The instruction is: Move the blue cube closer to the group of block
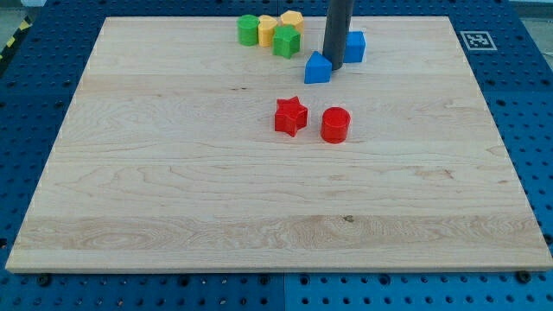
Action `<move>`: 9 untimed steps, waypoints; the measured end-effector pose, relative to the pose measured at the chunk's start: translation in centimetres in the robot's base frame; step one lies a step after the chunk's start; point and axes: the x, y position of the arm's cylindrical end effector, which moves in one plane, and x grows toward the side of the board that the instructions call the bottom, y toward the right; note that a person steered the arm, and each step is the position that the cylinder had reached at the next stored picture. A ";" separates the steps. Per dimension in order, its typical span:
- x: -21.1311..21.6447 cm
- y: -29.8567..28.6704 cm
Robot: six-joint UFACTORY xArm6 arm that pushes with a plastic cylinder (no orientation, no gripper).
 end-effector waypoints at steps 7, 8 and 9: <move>-2.2 3.0; -2.2 1.2; -2.4 -1.0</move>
